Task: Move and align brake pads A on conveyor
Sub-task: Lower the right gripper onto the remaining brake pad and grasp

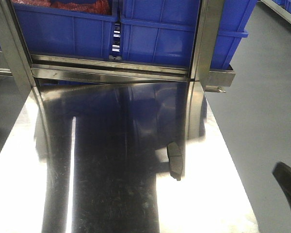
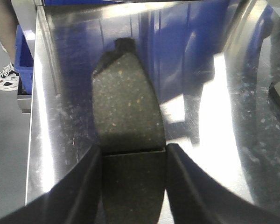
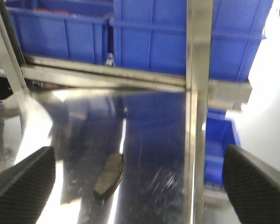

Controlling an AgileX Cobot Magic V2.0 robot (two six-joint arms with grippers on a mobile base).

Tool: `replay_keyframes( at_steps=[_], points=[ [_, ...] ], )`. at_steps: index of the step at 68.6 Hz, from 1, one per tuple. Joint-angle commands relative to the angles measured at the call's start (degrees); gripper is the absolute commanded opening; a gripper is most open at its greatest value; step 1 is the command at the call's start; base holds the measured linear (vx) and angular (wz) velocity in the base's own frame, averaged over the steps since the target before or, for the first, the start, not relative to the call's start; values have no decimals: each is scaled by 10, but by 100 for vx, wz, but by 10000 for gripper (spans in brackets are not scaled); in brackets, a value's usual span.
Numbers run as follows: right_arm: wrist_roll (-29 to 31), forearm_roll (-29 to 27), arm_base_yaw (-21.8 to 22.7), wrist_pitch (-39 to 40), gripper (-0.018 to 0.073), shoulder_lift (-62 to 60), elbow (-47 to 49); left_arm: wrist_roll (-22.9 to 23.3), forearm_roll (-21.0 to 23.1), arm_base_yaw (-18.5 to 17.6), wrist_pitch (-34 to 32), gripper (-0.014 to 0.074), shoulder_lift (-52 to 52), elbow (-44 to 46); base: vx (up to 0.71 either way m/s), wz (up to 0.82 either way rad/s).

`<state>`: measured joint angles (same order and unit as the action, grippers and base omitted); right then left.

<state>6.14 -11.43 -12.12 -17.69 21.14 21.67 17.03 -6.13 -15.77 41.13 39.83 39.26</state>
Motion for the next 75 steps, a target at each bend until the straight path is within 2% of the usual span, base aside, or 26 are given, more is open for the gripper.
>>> replay_keyframes(
  at_steps=[1, 35, 44, 51, 60, 75],
  points=[
    [-20, -3, 1, 30, 705, 98, 52, 0, -5, -4, -44, 93, -1, 16, 0, 0],
    [6, 2, 0, -119, 643, 594, 359, 0, -5, -4, -44, 93, -1, 16, 0, 0],
    [5, 11, -28, -181, 631, 706, 443, 0, -5, -4, -44, 93, -1, 16, 0, 0],
    [-39, 31, -60, -216, 628, 778, 501, 0, -5, -4, -44, 93, -1, 16, 0, 0],
    [-94, 82, -85, -270, 608, 858, 571, 0, -5, -4, -44, 93, -1, 16, 0, 0],
    [-101, 101, -115, -289, 583, 900, 606, 0, -5, -4, -44, 93, -1, 16, 0, 0]
  ],
)
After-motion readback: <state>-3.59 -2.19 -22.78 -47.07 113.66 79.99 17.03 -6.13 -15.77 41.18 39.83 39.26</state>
